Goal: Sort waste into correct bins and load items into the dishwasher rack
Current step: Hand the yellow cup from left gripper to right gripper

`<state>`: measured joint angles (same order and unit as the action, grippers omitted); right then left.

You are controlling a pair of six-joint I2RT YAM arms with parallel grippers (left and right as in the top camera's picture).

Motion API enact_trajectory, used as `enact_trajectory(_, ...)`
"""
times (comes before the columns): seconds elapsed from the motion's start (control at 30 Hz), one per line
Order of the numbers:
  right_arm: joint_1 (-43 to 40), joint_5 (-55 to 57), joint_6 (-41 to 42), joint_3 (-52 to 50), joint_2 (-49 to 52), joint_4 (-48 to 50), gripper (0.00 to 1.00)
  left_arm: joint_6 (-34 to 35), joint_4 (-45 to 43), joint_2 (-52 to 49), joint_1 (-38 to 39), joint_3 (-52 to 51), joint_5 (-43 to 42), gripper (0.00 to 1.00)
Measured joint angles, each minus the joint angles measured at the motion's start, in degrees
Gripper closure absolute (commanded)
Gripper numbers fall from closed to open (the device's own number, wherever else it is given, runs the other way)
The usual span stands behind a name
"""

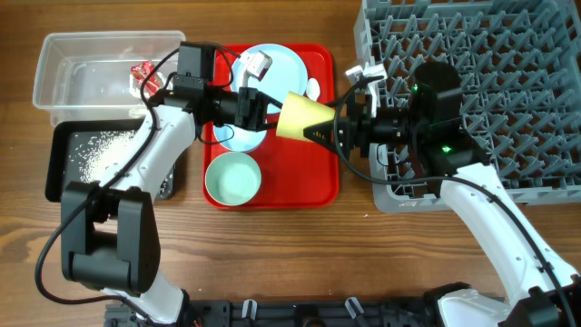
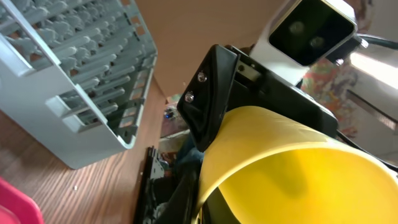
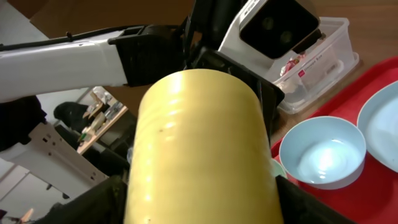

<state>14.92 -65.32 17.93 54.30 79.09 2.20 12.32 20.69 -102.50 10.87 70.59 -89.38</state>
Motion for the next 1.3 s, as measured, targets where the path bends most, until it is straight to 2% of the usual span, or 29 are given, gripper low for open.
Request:
enact_trajectory(0.23, -0.02, 0.44, 0.28, 0.0, 0.0, 0.0, 0.33, 0.0, -0.2, 0.13, 0.07, 0.0, -0.02, 0.96)
enact_trajectory(0.4, -0.04, 0.52, 0.48, 0.0, 0.0, -0.02, 0.41, 0.0, -0.2, 0.15, 0.04, 0.0, -0.02, 0.94)
enact_trajectory(0.63, 0.07, 0.39, 0.66, 0.0, 0.0, 0.02, 0.45, 0.02, -0.22, 0.15, 0.26, 0.0, 0.0, 0.91)
enact_trajectory(0.9, -0.44, 0.37, 0.66, 0.0, 0.0, 0.0, 0.45, 0.04, -0.22, 0.15, 0.26, 0.0, 0.0, 0.92)
enact_trajectory(1.1, -4.24, -2.01, 0.63, 0.02, 0.0, -3.1, 0.45, 0.94, -0.22, 0.15, -0.35, 0.0, 0.94, 0.92)
enact_trajectory(1.3, -13.81, -0.17, -0.17, 0.13, 0.04, -11.3, 0.44, 1.55, -0.2, 0.2, -4.04, 0.0, 1.01, 0.89)
